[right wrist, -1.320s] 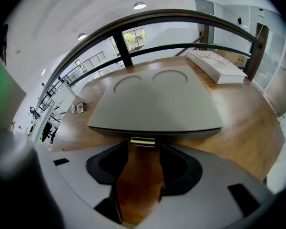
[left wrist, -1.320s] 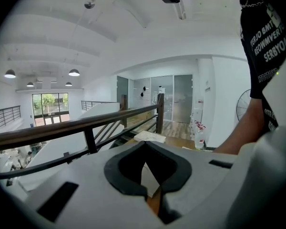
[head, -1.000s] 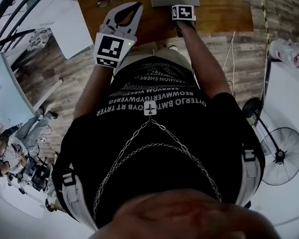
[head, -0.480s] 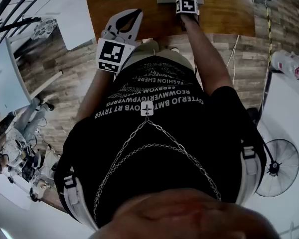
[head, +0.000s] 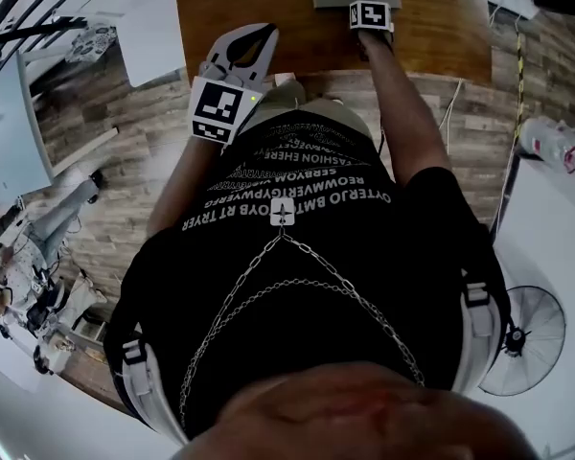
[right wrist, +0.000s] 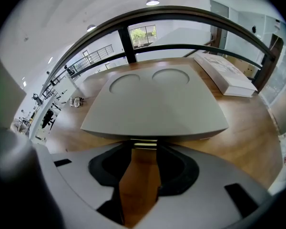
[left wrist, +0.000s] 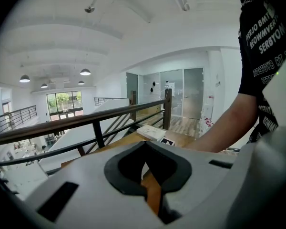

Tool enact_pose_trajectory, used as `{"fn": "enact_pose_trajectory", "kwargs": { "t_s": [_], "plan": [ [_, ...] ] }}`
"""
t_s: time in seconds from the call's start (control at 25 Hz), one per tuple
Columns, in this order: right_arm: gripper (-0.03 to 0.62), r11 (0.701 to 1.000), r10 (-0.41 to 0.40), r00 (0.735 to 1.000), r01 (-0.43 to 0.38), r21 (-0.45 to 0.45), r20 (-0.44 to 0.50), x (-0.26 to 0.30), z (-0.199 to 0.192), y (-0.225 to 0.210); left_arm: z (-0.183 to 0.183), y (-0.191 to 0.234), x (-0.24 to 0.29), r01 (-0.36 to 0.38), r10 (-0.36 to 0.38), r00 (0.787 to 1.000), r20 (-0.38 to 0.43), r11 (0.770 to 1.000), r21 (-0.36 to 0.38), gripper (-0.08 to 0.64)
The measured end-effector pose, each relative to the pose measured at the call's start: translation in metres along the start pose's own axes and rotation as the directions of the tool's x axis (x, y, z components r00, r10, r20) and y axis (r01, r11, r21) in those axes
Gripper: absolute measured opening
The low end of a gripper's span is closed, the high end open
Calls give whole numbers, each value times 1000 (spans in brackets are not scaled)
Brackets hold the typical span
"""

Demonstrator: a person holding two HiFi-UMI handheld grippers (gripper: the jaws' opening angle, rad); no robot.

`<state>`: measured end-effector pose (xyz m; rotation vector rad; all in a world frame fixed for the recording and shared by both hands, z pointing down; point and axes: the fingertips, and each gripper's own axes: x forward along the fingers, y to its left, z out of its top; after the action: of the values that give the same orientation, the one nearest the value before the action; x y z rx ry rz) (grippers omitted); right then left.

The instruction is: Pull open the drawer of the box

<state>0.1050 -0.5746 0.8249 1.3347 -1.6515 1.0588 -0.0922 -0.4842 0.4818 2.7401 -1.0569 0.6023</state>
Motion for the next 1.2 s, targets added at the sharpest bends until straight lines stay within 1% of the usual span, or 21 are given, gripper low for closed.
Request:
{"fn": "enact_pose_trajectory", "kwargs": {
  "t_s": [0.24, 0.56, 1.04, 1.2],
  "plan": [
    [163, 1000, 9, 1000, -9, -15, -5, -8, -17, 0, 7, -14, -1, -2, 2, 1000, 10, 1000, 7, 5],
    [163, 1000, 20, 1000, -20, -16, -11, -21, -44, -4, 14, -43, -3, 4, -4, 1000, 24, 1000, 16, 5],
    [163, 1000, 15, 999, -15, -13, -28, -29, -70, -1, 2, -57, -23, -20, 20, 1000, 22, 1000, -9, 5],
    [163, 1000, 18, 999, -19, -5, -32, -31, -78, -1, -5, -61, -27, -17, 17, 1000, 13, 1000, -19, 5]
  ]
}}
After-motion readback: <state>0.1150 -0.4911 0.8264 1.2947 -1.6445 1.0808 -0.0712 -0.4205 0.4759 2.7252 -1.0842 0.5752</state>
